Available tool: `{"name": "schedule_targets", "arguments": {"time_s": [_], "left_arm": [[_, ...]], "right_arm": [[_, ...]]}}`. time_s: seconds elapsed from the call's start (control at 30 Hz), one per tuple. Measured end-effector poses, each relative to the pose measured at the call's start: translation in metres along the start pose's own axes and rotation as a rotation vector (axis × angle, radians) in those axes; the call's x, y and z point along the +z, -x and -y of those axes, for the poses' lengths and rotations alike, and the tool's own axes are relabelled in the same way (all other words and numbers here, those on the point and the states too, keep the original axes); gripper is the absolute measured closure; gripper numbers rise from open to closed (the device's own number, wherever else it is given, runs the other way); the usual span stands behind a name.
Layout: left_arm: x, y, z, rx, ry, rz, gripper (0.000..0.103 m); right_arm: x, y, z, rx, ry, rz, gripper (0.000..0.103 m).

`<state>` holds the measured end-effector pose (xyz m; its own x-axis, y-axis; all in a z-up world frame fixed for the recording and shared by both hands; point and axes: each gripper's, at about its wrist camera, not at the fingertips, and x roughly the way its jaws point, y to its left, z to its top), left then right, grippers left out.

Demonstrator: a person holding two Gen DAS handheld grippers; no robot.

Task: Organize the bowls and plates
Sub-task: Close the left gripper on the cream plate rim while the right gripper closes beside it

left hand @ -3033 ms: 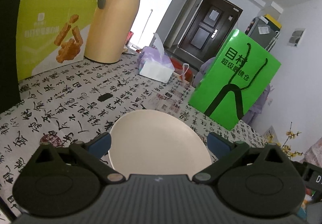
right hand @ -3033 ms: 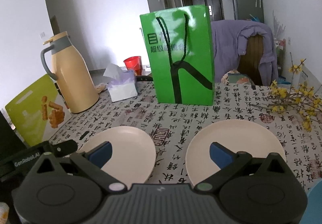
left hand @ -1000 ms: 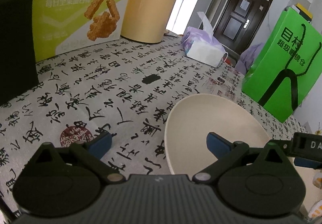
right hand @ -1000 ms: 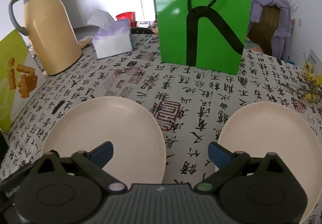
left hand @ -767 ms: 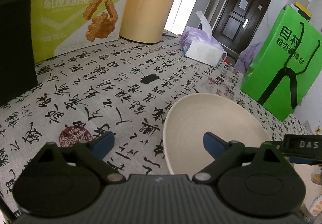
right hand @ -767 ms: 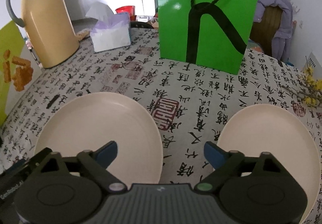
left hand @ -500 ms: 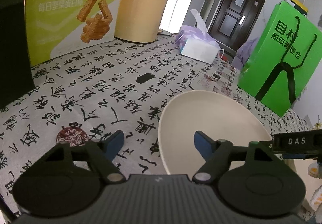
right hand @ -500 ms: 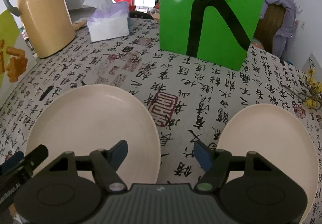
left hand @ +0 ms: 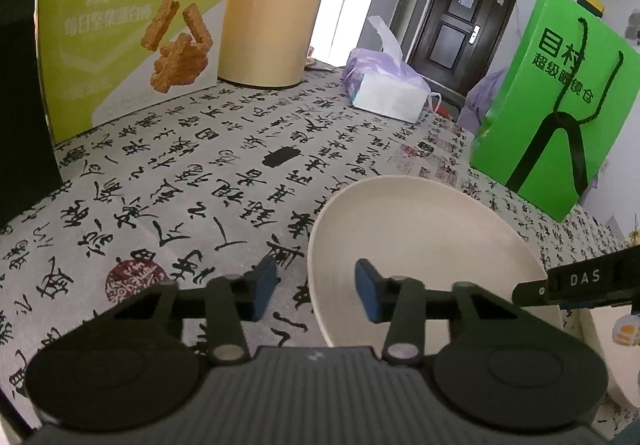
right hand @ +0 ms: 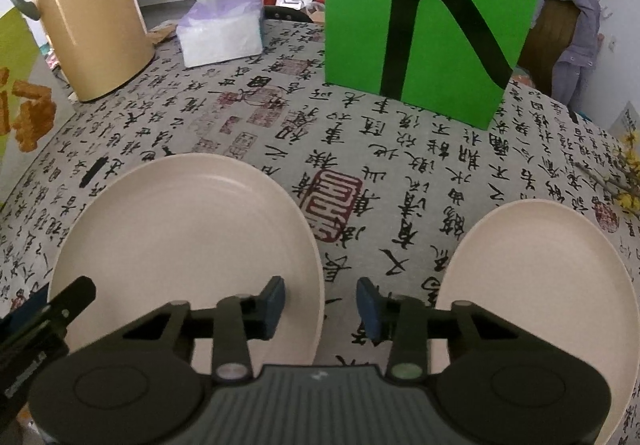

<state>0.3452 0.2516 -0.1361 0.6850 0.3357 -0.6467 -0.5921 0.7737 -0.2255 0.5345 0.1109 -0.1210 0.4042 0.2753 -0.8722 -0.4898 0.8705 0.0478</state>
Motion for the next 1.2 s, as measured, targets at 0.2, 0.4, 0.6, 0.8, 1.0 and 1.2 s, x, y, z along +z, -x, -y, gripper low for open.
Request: {"name": "schedule_targets", "arguments": {"time_s": [0.2, 0.4, 0.6, 0.8, 1.0, 1.2], "left_arm": [[0.001, -0.002, -0.001, -0.018, 0.004, -0.009, 0.084], [0.001, -0.003, -0.002, -0.026, 0.004, -0.010, 0.086], [0.000, -0.003, 0.000, -0.024, -0.005, -0.007, 0.086], [0.000, -0.003, 0.003, -0.013, -0.026, -0.002, 0.086], [-0.001, -0.003, 0.006, 0.000, -0.041, 0.002, 0.086], [-0.001, -0.002, 0.005, -0.004, -0.036, -0.004, 0.086]], "right_arm": [[-0.002, 0.002, -0.011, -0.007, 0.057, 0.013, 0.084], [-0.002, 0.002, -0.013, -0.015, 0.078, 0.016, 0.084], [-0.003, 0.003, -0.013, -0.017, 0.094, 0.019, 0.083], [-0.003, 0.004, -0.015, -0.023, 0.096, 0.021, 0.083], [-0.005, 0.006, -0.014, -0.018, 0.103, 0.031, 0.084], [-0.008, 0.011, -0.013, -0.020, 0.122, 0.055, 0.085]]}}
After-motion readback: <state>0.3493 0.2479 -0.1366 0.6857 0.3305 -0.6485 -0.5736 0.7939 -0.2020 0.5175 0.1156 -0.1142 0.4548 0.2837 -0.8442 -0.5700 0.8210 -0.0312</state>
